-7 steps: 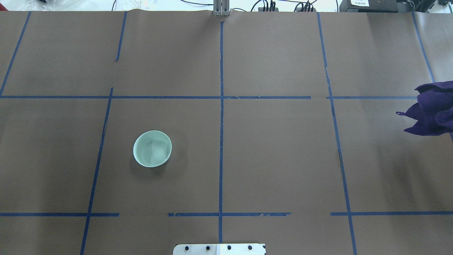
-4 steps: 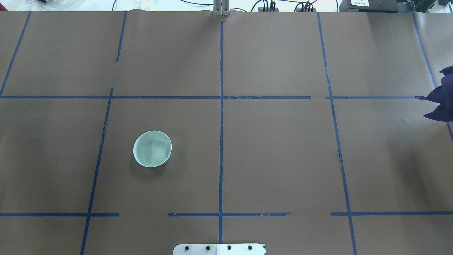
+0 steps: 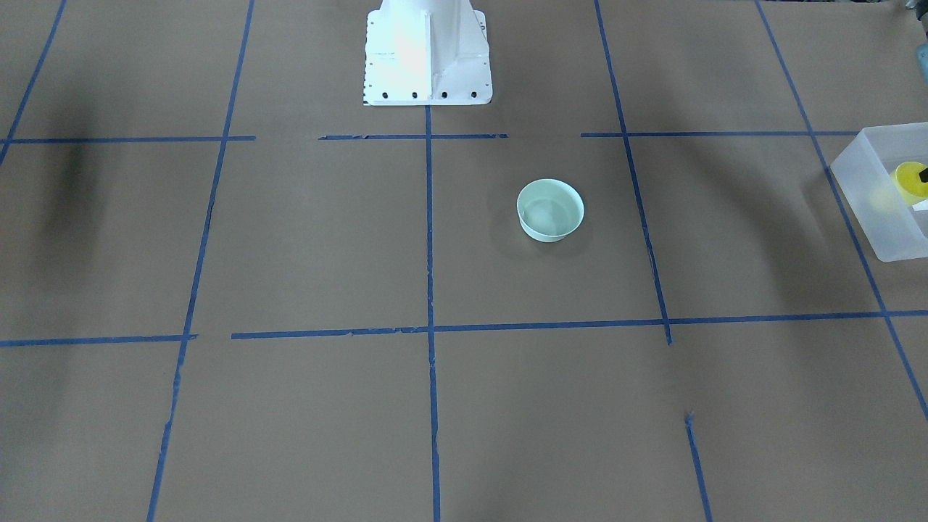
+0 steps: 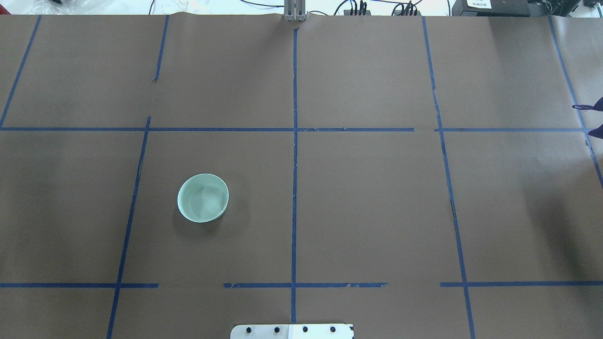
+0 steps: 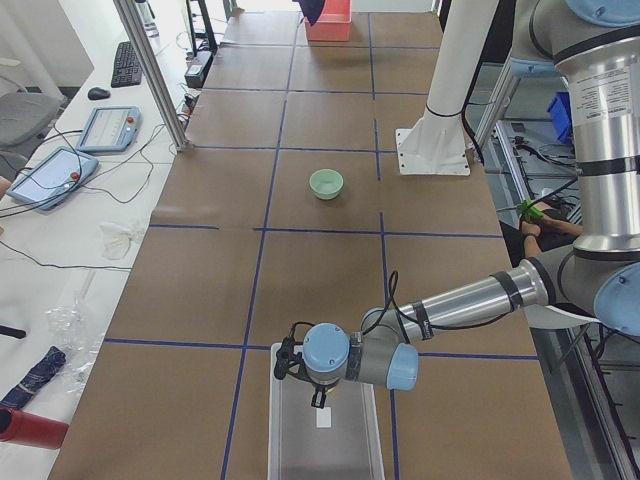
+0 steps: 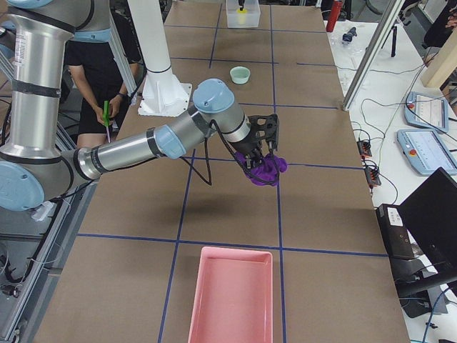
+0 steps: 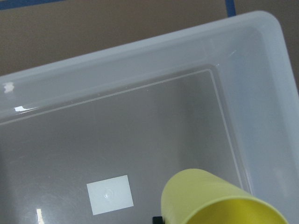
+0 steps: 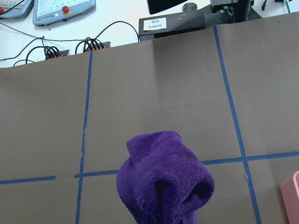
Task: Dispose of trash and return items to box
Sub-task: 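Drop the yellow cup into the clear bin while the right gripper lifts the cloth away, then release the purple cloth into the pink bin with the right gripper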
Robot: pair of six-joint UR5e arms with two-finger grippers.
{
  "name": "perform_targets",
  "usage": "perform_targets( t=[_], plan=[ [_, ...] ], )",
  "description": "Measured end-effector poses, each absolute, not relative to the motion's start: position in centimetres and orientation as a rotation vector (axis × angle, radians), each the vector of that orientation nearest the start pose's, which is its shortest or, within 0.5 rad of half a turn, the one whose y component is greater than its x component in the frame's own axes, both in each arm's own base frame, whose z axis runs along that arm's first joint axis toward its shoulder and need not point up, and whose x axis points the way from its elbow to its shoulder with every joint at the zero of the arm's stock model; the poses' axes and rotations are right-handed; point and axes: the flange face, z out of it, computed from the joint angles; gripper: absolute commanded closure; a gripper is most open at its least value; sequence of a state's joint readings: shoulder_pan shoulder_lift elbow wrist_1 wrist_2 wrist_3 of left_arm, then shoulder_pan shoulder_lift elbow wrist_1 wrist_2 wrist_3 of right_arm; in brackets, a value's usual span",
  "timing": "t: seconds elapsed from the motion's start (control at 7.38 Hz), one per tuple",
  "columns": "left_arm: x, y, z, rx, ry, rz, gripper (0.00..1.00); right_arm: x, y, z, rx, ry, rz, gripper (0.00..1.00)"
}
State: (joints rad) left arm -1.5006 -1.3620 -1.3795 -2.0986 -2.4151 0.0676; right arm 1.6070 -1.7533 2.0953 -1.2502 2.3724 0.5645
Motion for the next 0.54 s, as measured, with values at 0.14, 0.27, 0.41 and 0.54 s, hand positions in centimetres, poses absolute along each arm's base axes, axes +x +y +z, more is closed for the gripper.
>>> perform_targets(
  t=[0.14, 0.27, 0.41, 0.54],
  plan=[
    [-3.2, -38.6, 78.2, 0.128, 0.843, 0.189, 0.00, 8.5, -41.1, 44.4, 0.433, -0.878, 0.278, 1.00],
    [-3.1, -39.0, 77.6, 0.142, 0.841, 0.195, 0.00, 9.4, -41.0, 44.6, 0.460, -0.848, 0.271, 1.00],
    [-3.2, -39.7, 76.1, 0.169, 0.838, 0.202, 0.00, 10.6, -41.0, 45.0, 0.489, -0.812, 0.260, 1.00],
    [-3.5, -40.5, 73.9, 0.216, 0.824, 0.211, 0.00, 12.0, -40.8, 45.8, 0.514, -0.763, 0.241, 1.00]
  ],
)
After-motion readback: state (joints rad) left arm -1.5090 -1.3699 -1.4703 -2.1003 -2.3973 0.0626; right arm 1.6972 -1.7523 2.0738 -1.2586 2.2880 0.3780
